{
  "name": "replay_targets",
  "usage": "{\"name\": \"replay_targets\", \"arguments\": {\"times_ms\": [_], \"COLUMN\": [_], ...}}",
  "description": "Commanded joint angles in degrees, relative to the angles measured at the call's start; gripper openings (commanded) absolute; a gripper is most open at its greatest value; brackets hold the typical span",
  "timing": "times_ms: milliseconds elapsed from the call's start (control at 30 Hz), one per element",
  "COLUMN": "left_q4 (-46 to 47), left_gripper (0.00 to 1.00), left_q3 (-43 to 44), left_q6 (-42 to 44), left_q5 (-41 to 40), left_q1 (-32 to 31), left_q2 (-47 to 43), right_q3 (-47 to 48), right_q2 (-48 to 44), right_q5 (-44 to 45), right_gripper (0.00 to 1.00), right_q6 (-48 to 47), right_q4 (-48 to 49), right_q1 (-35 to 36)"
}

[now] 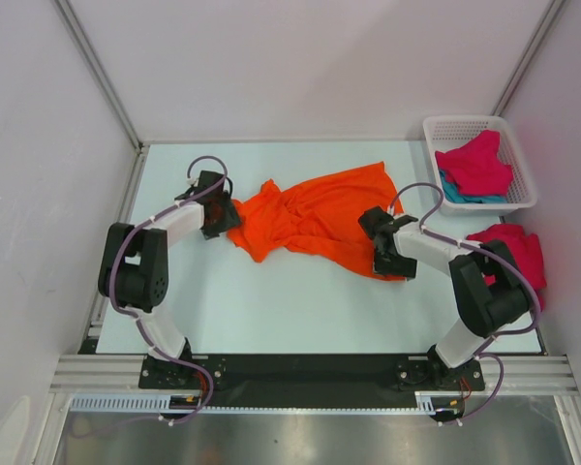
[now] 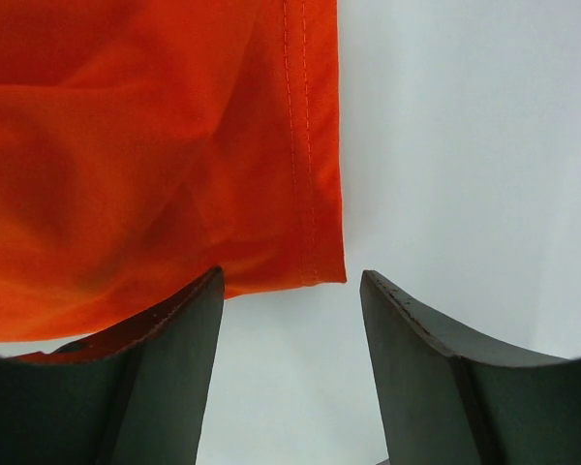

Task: Fold and stack the t-shirts
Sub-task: Flatten out the tshirt

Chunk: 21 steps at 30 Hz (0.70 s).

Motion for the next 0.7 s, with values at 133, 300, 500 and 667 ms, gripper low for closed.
{"name": "replay_targets", "arguments": {"times_ms": [133,300,500,667], "left_q4": [7.0,7.4,5.3,0.4], "left_gripper": [0.27,0.06,0.00,0.00], "left_q3": [-1.0,-2.5,-3.0,-1.9], "left_q6": [-0.5,-0.7,-0.4,0.5], "left_q5": [7.3,7.3,9.0,7.9], "left_q1": [-0.1,-0.2,-0.3,-0.2], "left_q2": [1.0,0.0,-4.0,-10.5], "right_q3": [2.3,2.5,2.1,2.5], "right_q2": [1.3,1.0,0.8,-0.9], "right_q5": [0.3,-0.4,-1.2,-0.1], "right_gripper": [0.59,0.45,0.08,0.00], "right_q6": [0.5,-0.1,-0.2,-0.3], "right_q4": [0.6,0.8,1.2,0.4], "right_q1": [0.1,0.2,0.5,0.9]}}
